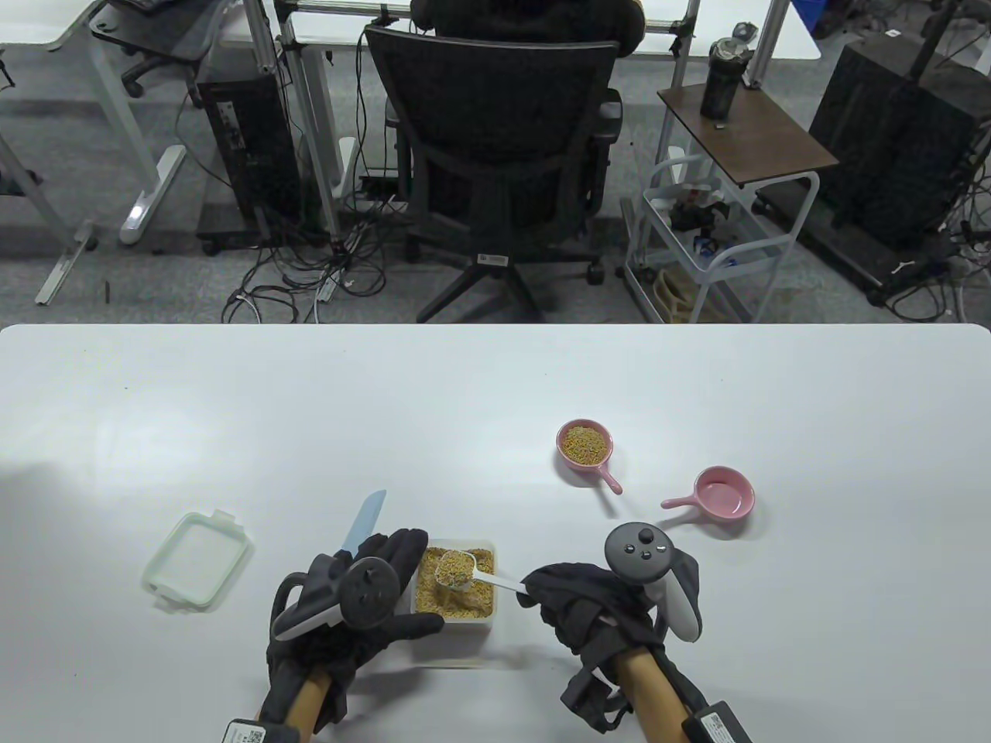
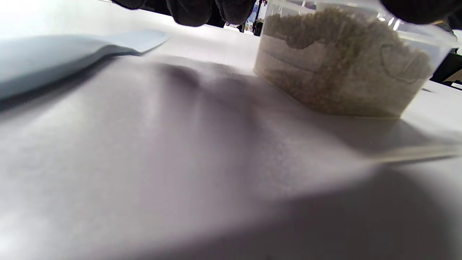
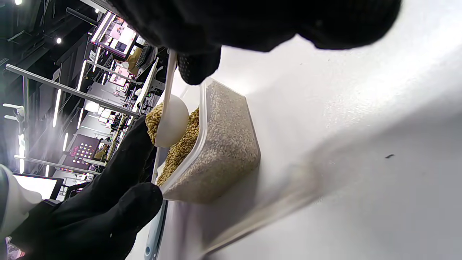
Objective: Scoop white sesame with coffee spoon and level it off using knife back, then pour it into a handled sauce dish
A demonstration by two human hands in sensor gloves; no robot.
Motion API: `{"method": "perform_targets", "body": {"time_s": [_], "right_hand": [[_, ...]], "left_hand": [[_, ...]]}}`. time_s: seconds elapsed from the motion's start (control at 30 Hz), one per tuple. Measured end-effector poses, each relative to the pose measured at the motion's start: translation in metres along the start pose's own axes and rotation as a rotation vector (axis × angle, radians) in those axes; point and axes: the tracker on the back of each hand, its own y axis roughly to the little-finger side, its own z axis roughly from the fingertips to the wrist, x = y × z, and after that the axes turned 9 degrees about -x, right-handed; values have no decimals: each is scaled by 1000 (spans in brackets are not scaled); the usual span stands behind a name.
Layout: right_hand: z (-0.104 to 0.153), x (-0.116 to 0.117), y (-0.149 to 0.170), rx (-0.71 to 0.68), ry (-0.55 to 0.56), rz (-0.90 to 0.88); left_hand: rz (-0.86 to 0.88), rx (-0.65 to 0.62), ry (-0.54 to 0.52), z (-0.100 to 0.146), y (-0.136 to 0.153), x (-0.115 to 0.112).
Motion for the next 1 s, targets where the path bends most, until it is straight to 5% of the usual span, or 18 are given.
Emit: {"method": "perform_targets", "body": {"time_s": [0.27,0.47,0.7,1.0], "right_hand": [[2,-1,1,-5,5,1],[3,-2,2,-11,4,4],[4,-3,3,-9,12,8],[5,-4,3,-7,11,7]], "left_hand": [[-79,274,-171,31,32,17],[-147,508,-119,43,60,15],[-182,554,69,28,54,4],[-233,573,56,19,45,1]]}}
